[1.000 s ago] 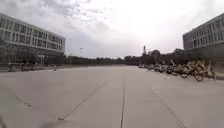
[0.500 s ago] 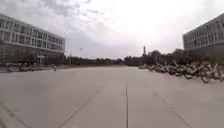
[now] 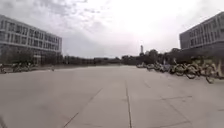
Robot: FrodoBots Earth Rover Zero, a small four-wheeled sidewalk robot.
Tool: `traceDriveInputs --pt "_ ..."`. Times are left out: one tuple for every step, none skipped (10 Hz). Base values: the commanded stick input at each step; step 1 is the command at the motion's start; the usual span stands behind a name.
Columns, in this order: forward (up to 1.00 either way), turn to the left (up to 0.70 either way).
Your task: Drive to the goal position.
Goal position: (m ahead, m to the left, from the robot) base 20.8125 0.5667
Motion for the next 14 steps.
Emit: traceDriveInputs --pt "0.7 0.0" --pt "0.7 0.0" --pt "0.7 0.0" --pt "0.7 0.0" --pt "0.7 0.0" --pt "0.7 0.0" --pt "0.7 0.0" --pt "0.7 0.0" --pt "0.7 0.0" --pt "0.7 0.0" --pt "0.7 0.0" --pt "0.7 0.0" --pt "0.7 0.0" --pt "0.7 0.0"
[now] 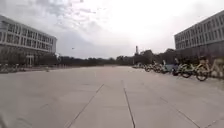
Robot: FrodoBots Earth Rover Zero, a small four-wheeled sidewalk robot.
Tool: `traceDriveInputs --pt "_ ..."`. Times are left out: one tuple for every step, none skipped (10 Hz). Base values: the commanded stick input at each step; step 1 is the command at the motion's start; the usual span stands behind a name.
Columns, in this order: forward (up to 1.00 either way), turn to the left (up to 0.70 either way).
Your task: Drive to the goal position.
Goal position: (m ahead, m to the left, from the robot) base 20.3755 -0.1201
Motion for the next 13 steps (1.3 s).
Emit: traceDriveInputs --pt "0.7 0.0" --pt "0.7 0.0" --pt "0.7 0.0" --pt "0.7 0.0" --pt "0.7 0.0" --pt "0.7 0.0" --pt "0.7 0.0" --pt "0.7 0.01" --pt "0.7 0.05" --pt "0.7 0.31" --pt "0.7 0.35" --pt "0.7 0.2" --pt "0.7 0.02"
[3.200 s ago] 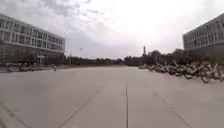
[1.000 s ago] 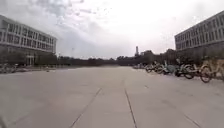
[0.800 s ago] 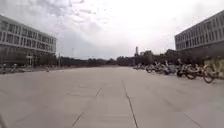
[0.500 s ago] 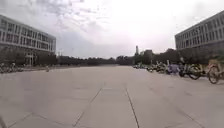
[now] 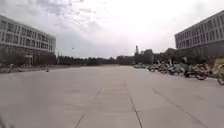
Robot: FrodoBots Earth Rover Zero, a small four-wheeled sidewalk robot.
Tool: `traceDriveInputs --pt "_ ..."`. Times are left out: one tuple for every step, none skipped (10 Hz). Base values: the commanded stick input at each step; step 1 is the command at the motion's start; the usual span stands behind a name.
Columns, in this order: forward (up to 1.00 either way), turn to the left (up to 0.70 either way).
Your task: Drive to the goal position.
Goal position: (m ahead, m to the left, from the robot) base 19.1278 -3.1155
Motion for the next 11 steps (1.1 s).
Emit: traceDriveInputs --pt "0.7 0.0" --pt "0.7 0.0" --pt "0.7 0.0" --pt "0.7 0.0" --pt "0.7 0.0" --pt "0.7 0.0" --pt "0.7 0.0" --pt "0.7 0.0" --pt "0.7 0.0" --pt "0.7 0.0" --pt "0.7 0.0"
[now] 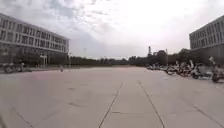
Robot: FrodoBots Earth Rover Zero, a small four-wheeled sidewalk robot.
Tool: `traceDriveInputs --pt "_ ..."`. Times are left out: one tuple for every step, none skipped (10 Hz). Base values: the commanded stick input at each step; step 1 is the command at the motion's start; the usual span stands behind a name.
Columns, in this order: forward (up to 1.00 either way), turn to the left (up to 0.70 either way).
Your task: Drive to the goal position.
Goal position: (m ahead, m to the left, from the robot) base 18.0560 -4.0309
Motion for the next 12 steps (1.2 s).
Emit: traceDriveInputs --pt "0.7 0.0" --pt "0.7 0.0" --pt "0.7 0.0" --pt "0.7 0.0" --pt "0.7 0.0" --pt "0.7 0.0" --pt "0.7 0.0" --pt "0.7 0.0" --pt "0.7 0.0" --pt "0.7 0.0" --pt "0.7 0.0" --pt "0.7 0.0"
